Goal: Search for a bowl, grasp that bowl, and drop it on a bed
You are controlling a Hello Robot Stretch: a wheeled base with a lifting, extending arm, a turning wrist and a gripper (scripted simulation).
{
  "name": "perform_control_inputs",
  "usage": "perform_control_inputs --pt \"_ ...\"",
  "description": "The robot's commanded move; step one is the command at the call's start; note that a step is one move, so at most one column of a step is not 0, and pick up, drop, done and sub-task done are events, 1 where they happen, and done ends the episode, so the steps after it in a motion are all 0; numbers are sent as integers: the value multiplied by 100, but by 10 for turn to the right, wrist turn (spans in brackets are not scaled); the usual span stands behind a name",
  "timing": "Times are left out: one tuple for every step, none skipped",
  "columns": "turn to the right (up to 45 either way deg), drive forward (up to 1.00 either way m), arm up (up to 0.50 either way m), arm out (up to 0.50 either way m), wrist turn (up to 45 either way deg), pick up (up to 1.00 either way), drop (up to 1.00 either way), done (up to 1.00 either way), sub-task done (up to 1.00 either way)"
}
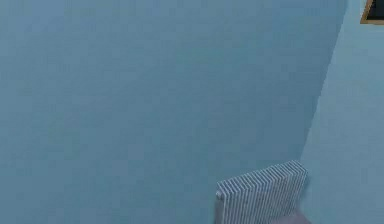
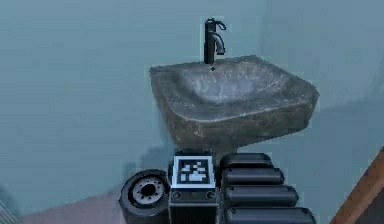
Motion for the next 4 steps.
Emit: perform_control_inputs --pt "-450 0 0 0 0 0 0 0 0" --pt "-390 0 0 0 0 0 0 0 0" --pt "0 100 0 0 0 0 0 0 0" --pt "-90 0 0 0 0 0 0 0 0"
